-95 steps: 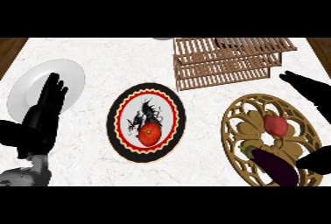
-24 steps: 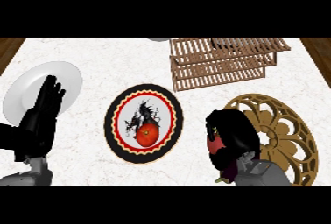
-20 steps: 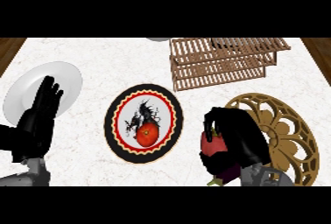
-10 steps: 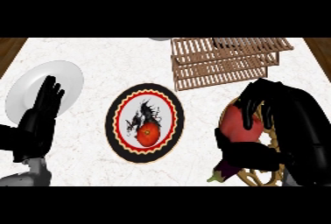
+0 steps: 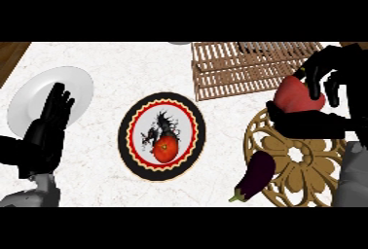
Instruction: Pick the bell pepper from the placemat and place it in the tiered shelf
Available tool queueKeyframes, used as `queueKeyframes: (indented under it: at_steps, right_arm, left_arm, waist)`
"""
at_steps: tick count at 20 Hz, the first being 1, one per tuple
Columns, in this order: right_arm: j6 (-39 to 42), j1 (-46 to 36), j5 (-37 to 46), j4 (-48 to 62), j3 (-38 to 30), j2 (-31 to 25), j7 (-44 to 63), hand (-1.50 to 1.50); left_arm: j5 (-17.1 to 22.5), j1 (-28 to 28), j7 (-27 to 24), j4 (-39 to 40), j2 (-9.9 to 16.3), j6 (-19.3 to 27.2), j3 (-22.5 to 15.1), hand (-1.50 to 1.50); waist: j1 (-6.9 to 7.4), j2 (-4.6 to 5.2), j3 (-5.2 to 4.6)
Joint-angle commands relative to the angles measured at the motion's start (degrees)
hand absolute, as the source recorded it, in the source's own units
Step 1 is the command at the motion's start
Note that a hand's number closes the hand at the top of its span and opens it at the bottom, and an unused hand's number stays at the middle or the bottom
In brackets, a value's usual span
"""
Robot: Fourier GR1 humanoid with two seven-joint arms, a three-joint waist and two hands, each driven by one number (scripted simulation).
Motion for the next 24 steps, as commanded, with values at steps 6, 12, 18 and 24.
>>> queueKeyframes:
  at_steps: [6,12,18,24]
  right_arm:
    - [-13.1,-5.9,0.9,21.6,-7.1,-3.0,-10.9,1.50]
    - [-21.8,-9.4,2.2,31.4,-6.8,-2.8,-16.6,1.50]
    - [-28.2,-11.0,0.0,42.1,-9.1,-4.1,-25.1,1.50]
    - [-35.1,-16.9,1.9,58.0,-10.1,-5.6,-30.5,1.50]
  left_arm:
    - [-1.9,1.3,1.7,-2.8,-2.4,1.1,-2.4,0.00]
    - [-1.0,-0.1,1.6,-1.1,-0.9,-0.5,0.0,0.00]
    - [-1.1,-3.5,1.6,2.4,-1.1,-0.2,1.1,0.00]
    - [-2.0,0.7,-1.9,0.8,-2.4,-1.0,-0.4,0.00]
  waist:
    - [0.47,0.12,0.03]
    - [0.33,0.11,0.02]
    - [0.16,0.14,0.02]
    - [0.54,0.20,0.02]
